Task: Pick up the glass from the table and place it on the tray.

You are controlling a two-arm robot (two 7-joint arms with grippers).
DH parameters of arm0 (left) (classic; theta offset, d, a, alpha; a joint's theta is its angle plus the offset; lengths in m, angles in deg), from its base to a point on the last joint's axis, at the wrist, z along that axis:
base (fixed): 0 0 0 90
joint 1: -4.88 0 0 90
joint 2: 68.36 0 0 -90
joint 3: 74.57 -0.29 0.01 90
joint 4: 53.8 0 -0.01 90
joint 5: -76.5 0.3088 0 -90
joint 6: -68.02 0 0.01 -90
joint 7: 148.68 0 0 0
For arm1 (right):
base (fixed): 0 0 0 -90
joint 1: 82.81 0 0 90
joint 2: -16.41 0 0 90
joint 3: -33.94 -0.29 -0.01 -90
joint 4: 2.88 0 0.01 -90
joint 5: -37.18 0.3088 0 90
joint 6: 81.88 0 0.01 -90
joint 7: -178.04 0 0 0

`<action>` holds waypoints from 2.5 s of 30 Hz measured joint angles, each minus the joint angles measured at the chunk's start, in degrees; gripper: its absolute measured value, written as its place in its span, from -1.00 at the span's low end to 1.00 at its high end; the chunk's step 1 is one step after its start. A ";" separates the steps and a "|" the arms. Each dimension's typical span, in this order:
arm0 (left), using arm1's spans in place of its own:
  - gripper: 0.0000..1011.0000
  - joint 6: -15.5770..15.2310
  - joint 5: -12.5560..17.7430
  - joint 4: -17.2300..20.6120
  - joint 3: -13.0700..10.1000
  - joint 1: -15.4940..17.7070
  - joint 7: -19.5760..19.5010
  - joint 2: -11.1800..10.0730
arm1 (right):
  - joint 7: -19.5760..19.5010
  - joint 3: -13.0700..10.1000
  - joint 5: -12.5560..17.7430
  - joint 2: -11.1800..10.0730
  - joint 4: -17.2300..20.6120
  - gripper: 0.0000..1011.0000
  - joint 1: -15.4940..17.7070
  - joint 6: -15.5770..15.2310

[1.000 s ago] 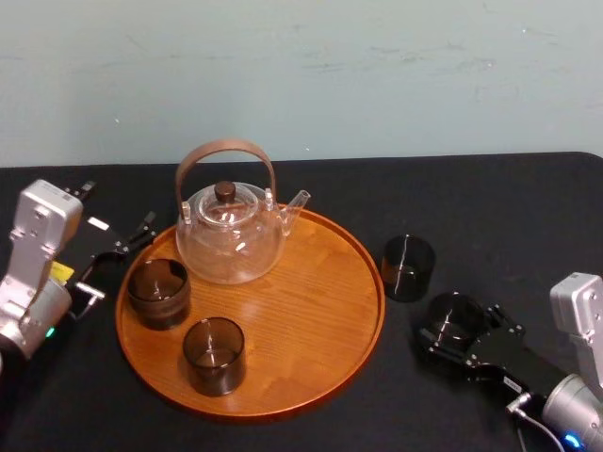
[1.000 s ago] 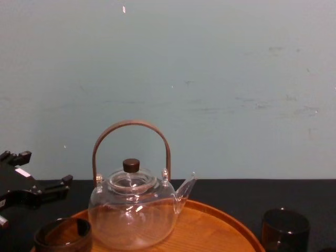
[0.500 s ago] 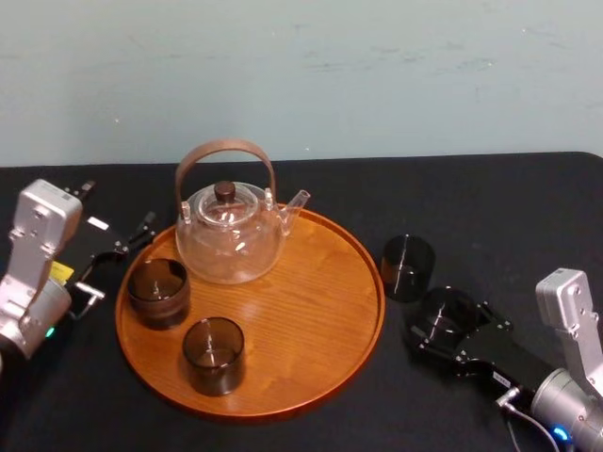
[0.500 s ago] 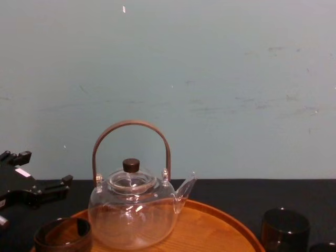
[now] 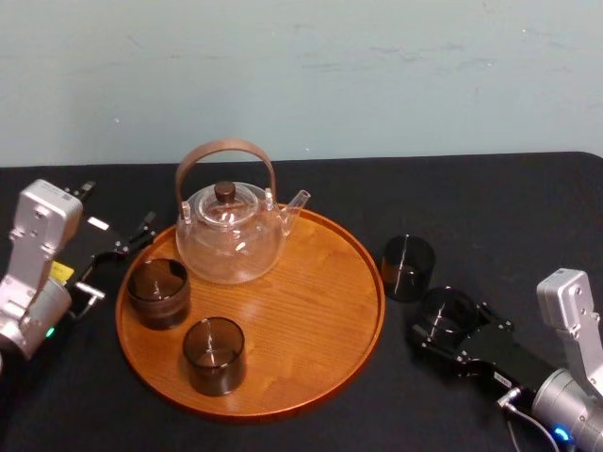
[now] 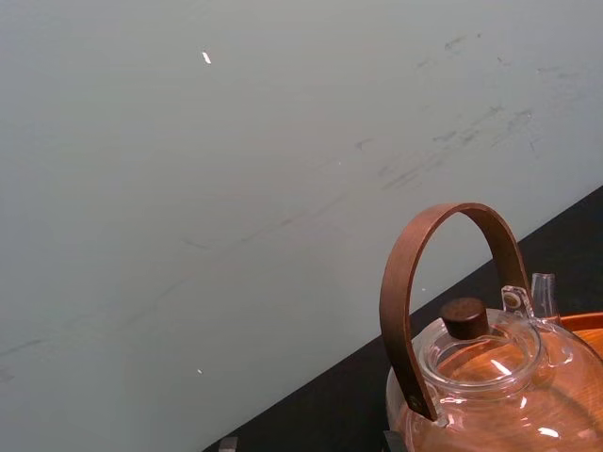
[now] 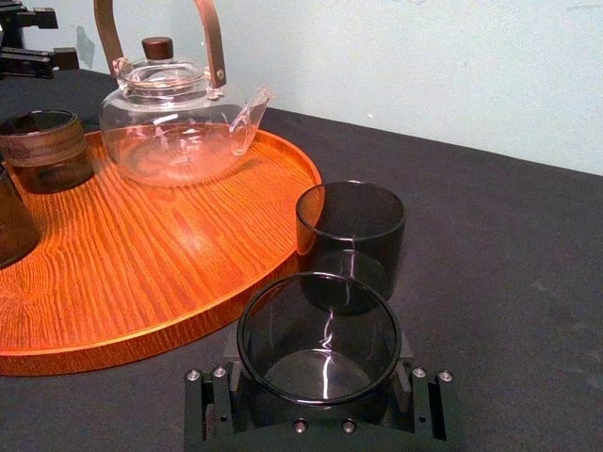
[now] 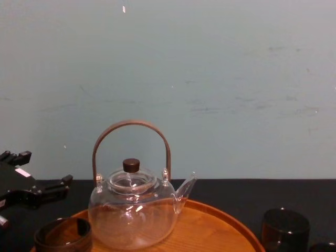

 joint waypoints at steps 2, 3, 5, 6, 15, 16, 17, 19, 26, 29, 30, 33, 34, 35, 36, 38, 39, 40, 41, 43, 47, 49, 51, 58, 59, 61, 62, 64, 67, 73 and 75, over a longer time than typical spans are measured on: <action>0.98 0.00 0.00 0.00 0.00 0.00 0.00 0.00 | 0.00 -0.02 0.00 -0.01 0.02 0.79 0.01 -0.01; 0.98 0.00 0.00 0.00 0.00 0.00 0.00 0.00 | 0.00 -0.02 0.00 -0.02 0.03 0.79 0.01 -0.01; 0.98 0.00 0.00 0.00 0.00 0.00 0.00 0.00 | 0.00 -0.04 0.00 -0.03 0.04 0.79 0.03 -0.02; 0.98 0.00 0.00 0.00 0.00 0.00 0.00 0.00 | 0.00 -0.04 0.00 -0.04 0.04 0.79 0.03 -0.02; 0.98 0.00 0.00 0.00 0.00 0.00 0.00 0.00 | 0.00 -0.05 0.00 -0.06 0.09 0.79 0.07 -0.02; 0.98 0.00 0.00 0.00 0.00 0.00 0.00 0.00 | 0.00 -0.05 0.00 -0.06 0.09 0.79 0.07 -0.02; 0.98 0.00 0.00 0.00 0.00 0.00 0.00 0.00 | 0.00 -0.05 0.00 -0.06 0.10 0.79 0.07 -0.02; 0.98 0.00 0.00 0.00 0.00 0.00 0.00 0.00 | 0.00 -0.05 0.00 -0.06 0.09 0.79 0.07 -0.02; 0.98 0.00 0.00 0.00 0.00 0.00 0.00 0.00 | 0.00 -0.05 0.01 -0.06 0.09 0.79 0.07 -0.02; 0.98 0.00 0.00 0.00 0.00 0.00 0.00 0.00 | 0.00 -0.05 0.01 -0.06 0.09 0.79 0.07 -0.02; 0.98 0.00 0.00 0.00 0.00 0.00 0.00 0.00 | 0.00 -0.05 0.01 -0.06 0.09 0.79 0.07 -0.02; 0.98 0.00 0.00 0.00 0.00 0.00 0.00 0.00 | 0.00 -0.05 0.01 -0.06 0.09 0.79 0.07 -0.02; 0.98 0.00 0.00 0.00 0.00 0.00 0.00 0.00 | 0.00 -0.05 0.01 -0.06 0.09 0.79 0.07 -0.02; 0.98 0.00 0.00 0.00 0.00 0.00 0.00 0.00 | 0.00 -0.05 0.01 -0.06 0.09 0.79 0.07 -0.03; 0.98 0.00 0.00 0.00 0.00 0.00 0.00 0.00 | 0.00 -0.05 0.01 -0.06 0.09 0.79 0.07 -0.03; 0.98 0.00 0.00 0.00 0.00 0.00 0.00 0.00 | 0.00 -0.04 0.01 -0.06 0.09 0.79 0.07 -0.02; 0.98 0.00 0.00 0.00 0.00 0.00 0.00 0.00 | 0.00 -0.05 0.01 -0.06 0.09 0.79 0.07 -0.03; 0.98 0.00 0.00 0.00 0.00 0.00 0.00 0.00 | 0.00 -0.04 0.01 -0.06 0.09 0.79 0.07 -0.02; 0.98 0.00 0.00 0.00 0.00 0.00 0.00 0.00 | 0.00 -0.04 0.01 -0.06 0.09 0.79 0.07 -0.02; 0.98 0.00 0.00 0.00 0.00 0.00 0.00 0.00 | 0.00 -0.05 0.01 -0.06 0.09 0.79 0.07 -0.02; 0.98 0.00 0.00 0.00 0.00 0.00 0.00 0.00 | 0.00 -0.04 0.01 -0.06 0.09 0.79 0.07 -0.02; 0.98 0.00 0.00 0.00 0.00 0.00 0.00 0.00 | 0.00 -0.04 0.01 -0.06 0.09 0.79 0.07 -0.02; 0.98 0.00 0.00 0.00 0.00 0.00 0.00 0.00 | 0.00 -0.04 0.01 -0.06 0.09 0.79 0.07 -0.02; 0.98 0.00 0.00 0.00 0.00 0.00 0.00 0.00 | 0.53 -0.05 0.57 -0.30 0.24 0.79 0.08 0.18; 0.98 0.00 0.00 0.00 0.00 0.00 0.00 0.00 | 0.69 -0.04 0.77 -0.48 0.62 0.79 0.13 0.23; 0.98 0.00 0.00 0.00 0.00 0.00 0.00 0.00 | 0.85 0.00 0.88 -0.69 1.05 0.79 0.23 0.26; 0.98 0.00 0.00 0.00 0.00 0.00 0.00 0.00 | 0.99 0.04 0.96 -0.90 1.60 0.79 0.35 0.29; 0.98 0.00 0.00 0.00 0.00 0.00 0.00 0.00 | 1.07 0.11 1.01 -1.13 2.27 0.79 0.50 0.31; 0.98 0.00 0.00 0.00 0.00 0.00 0.00 0.00 | 1.24 0.30 1.06 -1.55 3.70 0.79 0.86 0.52; 0.98 0.00 0.00 0.00 0.00 0.00 0.00 0.00 | 1.86 1.21 1.04 -2.15 6.45 0.79 1.24 0.95; 0.98 0.00 0.00 0.00 0.00 0.00 0.00 0.00 | 2.02 1.57 1.00 -2.19 6.88 0.79 1.23 1.04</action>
